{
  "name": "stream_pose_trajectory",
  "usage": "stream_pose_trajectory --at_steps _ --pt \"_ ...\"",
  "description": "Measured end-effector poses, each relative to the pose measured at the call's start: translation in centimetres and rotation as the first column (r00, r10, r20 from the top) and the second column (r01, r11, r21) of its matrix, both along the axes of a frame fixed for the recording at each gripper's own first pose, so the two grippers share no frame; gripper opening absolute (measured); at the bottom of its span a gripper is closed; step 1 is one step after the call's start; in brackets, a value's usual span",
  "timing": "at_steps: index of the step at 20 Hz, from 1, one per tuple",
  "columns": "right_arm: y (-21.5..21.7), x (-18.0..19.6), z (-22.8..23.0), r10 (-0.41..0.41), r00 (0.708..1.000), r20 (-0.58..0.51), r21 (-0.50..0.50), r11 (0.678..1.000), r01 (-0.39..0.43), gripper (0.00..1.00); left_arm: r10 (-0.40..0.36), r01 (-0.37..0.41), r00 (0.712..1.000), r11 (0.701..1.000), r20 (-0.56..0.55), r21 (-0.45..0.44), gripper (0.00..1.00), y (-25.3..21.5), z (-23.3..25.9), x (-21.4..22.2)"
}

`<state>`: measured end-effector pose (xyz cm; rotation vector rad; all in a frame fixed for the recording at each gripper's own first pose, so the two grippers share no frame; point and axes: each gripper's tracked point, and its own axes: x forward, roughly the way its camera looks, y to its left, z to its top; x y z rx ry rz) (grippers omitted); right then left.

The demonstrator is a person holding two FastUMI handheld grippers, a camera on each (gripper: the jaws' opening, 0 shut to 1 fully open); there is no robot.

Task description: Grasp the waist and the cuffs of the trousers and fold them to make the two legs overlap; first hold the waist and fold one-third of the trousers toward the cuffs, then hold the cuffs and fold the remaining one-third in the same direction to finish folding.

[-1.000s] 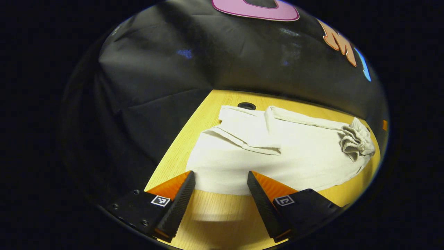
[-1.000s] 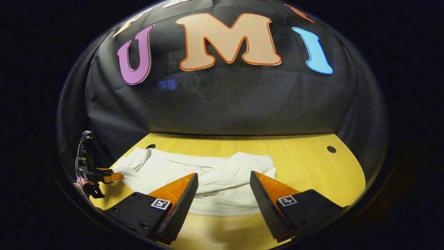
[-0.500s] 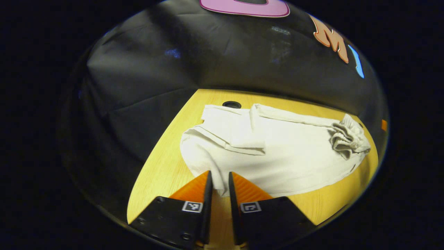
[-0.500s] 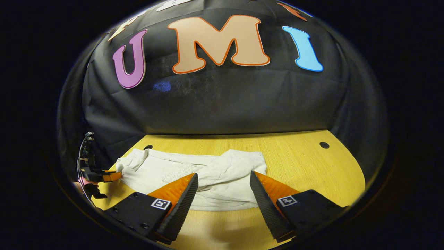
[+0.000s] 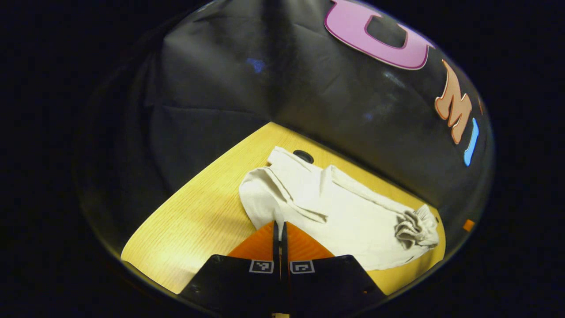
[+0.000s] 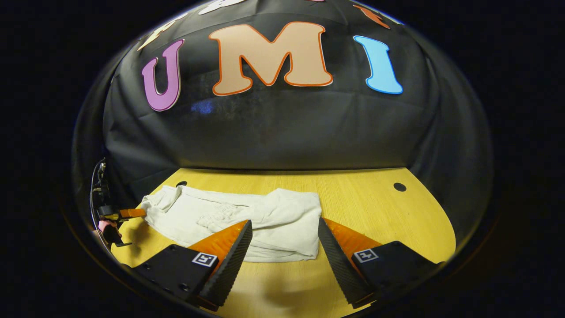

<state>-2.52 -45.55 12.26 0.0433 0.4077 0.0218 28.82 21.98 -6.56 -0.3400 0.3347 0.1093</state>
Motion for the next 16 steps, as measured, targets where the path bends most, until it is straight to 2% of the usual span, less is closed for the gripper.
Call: stream_pose_trajectory --at_steps 2,9,10,11,13,14,16 --pt "-0.8 0.0 0.3 0.000 1.000 0.005 -0.002 1.000 0.000 0.92 -0.015 0.016 0.999 1.000 0.048 -0.022 0.00 -1.7 2.0 0.3" --pt "-3.8 -1.1 0.8 0.013 1.000 0.004 -0.001 1.000 -0.013 0.92 -0.131 0.150 0.977 0.983 0.168 -0.109 0.00 -12.2 7.8 2.0" --pt "-4.2 -1.4 0.7 0.017 1.000 0.002 0.002 1.000 -0.017 0.96 -0.149 0.171 0.971 0.979 0.185 -0.111 0.00 -13.8 8.8 2.3" --pt "-4.5 -1.7 0.6 0.023 1.000 -0.001 0.005 1.000 -0.023 0.92 -0.166 0.190 0.966 0.976 0.198 -0.109 0.00 -15.6 9.4 2.7" --pt "-5.3 -2.4 0.5 0.034 0.999 -0.006 0.003 0.999 -0.034 0.92 -0.209 0.236 0.952 0.967 0.224 -0.100 0.00 -19.0 11.1 3.0" --pt "-5.7 -2.6 0.4 0.039 0.999 -0.009 0.000 0.999 -0.039 0.96 -0.232 0.260 0.944 0.961 0.235 -0.093 0.00 -20.8 11.9 2.9" --pt "-6.3 -2.9 0.2 0.049 0.999 -0.015 0.003 0.999 -0.049 0.92 -0.275 0.300 0.925 0.952 0.261 -0.057 0.00 -24.4 14.0 3.3"
